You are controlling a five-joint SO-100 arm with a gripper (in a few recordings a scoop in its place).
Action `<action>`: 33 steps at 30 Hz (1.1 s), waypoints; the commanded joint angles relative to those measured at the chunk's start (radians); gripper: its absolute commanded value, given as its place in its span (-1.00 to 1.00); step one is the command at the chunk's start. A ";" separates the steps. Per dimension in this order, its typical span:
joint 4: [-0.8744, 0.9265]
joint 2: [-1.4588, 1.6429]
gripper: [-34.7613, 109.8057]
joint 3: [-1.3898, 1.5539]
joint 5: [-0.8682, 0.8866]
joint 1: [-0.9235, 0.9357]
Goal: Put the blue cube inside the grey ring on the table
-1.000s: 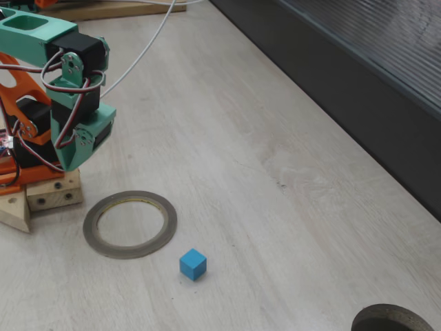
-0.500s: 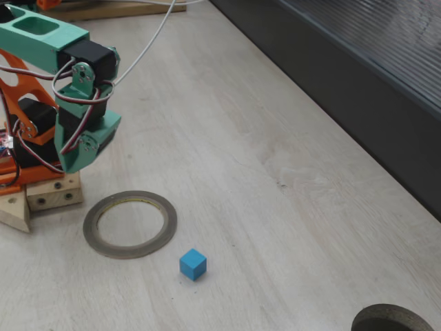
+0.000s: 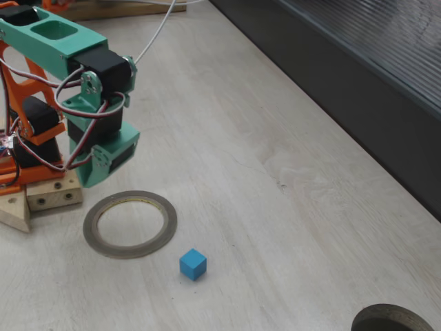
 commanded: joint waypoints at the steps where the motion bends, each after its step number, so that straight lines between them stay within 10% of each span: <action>1: -0.032 -0.060 -0.50 -0.118 0.002 0.023; 20: -0.574 -0.253 -0.50 -0.265 0.002 0.038; 33: -0.629 -0.313 -0.50 -0.367 0.000 0.155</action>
